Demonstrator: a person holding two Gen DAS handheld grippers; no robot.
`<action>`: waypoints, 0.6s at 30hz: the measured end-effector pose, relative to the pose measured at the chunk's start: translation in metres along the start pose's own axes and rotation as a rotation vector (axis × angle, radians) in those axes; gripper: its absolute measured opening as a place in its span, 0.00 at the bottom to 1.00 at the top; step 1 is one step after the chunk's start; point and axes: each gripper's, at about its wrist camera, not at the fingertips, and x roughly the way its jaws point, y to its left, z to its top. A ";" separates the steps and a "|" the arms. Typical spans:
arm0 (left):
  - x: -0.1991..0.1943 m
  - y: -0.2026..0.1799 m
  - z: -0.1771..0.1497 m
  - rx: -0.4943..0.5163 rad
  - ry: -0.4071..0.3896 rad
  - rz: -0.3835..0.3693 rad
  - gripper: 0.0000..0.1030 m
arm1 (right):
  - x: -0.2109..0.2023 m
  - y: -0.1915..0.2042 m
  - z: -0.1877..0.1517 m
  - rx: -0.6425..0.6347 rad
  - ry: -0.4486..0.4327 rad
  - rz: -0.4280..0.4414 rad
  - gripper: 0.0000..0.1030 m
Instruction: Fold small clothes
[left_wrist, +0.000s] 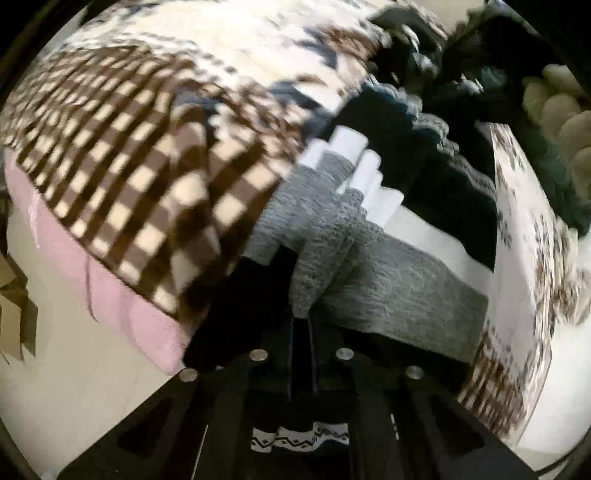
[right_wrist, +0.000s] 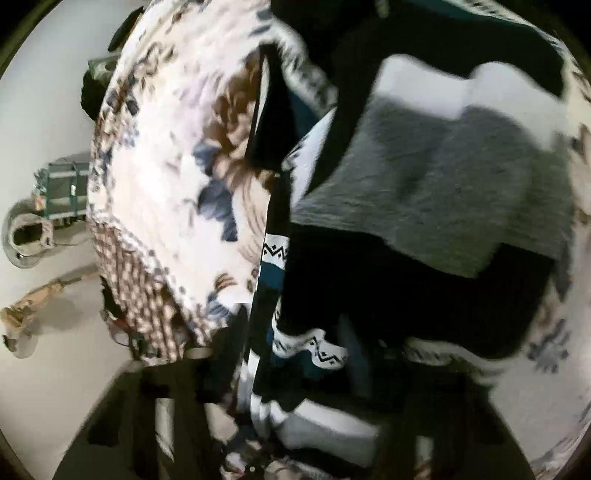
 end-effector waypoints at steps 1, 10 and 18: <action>-0.006 0.004 -0.001 -0.018 -0.022 -0.003 0.04 | 0.009 0.002 0.001 0.017 -0.005 -0.038 0.07; -0.026 0.048 0.020 -0.111 -0.004 -0.093 0.08 | 0.010 0.039 0.002 0.047 -0.080 -0.036 0.06; -0.029 0.076 0.009 -0.160 0.118 -0.191 0.38 | -0.013 0.022 -0.020 0.008 -0.042 0.085 0.53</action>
